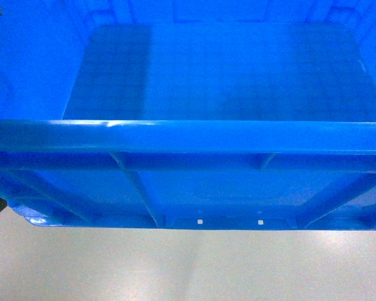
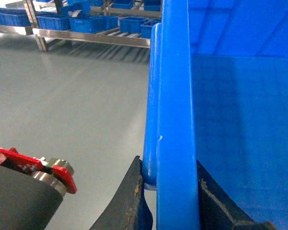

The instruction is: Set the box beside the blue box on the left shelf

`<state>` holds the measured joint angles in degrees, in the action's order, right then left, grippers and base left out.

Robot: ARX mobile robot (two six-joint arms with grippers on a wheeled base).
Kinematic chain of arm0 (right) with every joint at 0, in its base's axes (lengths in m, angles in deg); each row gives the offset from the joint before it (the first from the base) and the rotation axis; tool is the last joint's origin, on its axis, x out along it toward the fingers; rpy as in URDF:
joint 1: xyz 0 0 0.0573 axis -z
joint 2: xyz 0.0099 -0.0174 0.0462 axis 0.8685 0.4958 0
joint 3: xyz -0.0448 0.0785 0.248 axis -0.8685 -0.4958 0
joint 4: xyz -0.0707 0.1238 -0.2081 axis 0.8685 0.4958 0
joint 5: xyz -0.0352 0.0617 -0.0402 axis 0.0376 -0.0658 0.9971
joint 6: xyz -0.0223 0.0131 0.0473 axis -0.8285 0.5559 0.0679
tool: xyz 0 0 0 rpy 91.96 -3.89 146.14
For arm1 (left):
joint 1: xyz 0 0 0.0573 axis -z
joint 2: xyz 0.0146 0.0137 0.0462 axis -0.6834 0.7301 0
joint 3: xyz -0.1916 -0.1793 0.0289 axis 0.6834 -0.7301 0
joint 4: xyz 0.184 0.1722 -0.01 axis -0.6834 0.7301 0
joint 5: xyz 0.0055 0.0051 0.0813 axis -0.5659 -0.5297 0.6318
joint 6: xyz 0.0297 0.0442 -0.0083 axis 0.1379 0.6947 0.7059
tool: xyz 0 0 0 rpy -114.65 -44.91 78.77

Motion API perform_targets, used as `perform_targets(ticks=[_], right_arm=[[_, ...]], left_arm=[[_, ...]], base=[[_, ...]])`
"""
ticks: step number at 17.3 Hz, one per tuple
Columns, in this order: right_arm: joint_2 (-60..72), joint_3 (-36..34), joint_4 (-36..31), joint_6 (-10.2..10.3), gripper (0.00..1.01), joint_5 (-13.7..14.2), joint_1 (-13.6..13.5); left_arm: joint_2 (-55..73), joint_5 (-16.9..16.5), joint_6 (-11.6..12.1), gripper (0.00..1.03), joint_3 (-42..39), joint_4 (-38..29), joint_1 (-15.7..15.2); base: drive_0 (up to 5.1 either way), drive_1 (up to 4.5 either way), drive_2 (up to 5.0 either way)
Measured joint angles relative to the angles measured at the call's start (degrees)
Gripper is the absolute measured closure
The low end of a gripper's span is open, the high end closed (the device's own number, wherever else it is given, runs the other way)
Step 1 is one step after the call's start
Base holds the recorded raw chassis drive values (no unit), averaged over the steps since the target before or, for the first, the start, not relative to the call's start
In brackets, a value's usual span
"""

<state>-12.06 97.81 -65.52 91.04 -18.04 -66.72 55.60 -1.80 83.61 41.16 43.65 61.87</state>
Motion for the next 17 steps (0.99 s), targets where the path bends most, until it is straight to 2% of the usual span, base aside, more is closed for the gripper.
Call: perform_targets(ticks=[17], right_arm=[[-0.2, -0.11, -0.02, -0.02, 0.86, 0.02, 0.07]], left_arm=[[0.0, -0.04, -0.09, 0.84, -0.04, 0.0, 0.07]], base=[[-1.6, -1.58, -1.6]])
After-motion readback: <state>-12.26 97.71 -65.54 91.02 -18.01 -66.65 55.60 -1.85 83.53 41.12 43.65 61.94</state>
